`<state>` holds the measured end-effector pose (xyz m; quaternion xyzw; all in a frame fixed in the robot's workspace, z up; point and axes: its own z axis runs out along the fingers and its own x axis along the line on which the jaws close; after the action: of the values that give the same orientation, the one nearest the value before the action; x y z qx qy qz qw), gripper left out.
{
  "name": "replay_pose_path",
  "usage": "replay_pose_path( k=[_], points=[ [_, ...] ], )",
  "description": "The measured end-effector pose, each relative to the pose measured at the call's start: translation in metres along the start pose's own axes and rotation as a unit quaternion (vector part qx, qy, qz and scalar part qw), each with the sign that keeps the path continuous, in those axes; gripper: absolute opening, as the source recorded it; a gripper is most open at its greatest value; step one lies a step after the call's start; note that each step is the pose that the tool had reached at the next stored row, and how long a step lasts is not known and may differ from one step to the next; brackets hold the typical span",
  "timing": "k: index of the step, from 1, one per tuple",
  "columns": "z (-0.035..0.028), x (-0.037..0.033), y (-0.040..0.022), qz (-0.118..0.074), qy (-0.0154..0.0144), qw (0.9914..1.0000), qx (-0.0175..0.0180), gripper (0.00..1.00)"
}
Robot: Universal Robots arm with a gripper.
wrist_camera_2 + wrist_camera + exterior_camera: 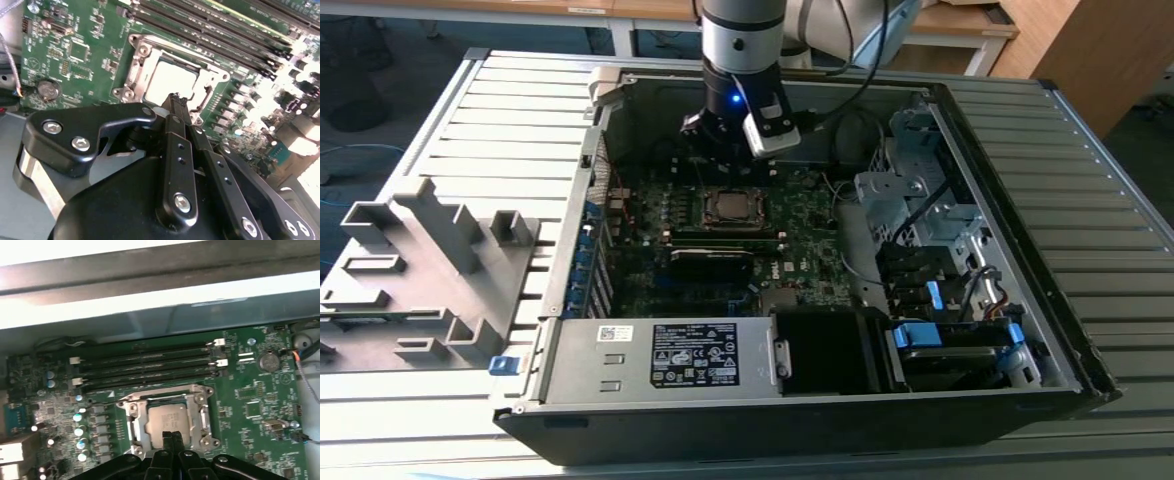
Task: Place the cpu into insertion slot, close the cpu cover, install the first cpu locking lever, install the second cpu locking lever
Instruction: 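Install the first cpu locking lever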
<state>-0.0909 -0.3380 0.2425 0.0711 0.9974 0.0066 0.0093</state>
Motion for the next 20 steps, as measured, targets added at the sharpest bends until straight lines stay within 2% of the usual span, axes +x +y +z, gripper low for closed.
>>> replay_pose_path(
  k=[4,10,13,18,20],
  points=[
    [0.0004,0.0125,-0.0018,0.0,0.0,1.0,0.0003,0.11],
    [0.0008,0.0254,-0.0036,0.0,-0.0004,1.0,0.0026,0.11],
    [0.0007,0.0275,-0.0039,0.0,-0.0005,1.0,0.0031,0.11],
    [-0.0062,0.0274,-0.0039,0.0,-0.0006,0.99999,0.0031,0.11],
    [-0.0065,0.0276,-0.0039,0.0,-0.0009,0.99999,0.0031,0.11]
  ],
)
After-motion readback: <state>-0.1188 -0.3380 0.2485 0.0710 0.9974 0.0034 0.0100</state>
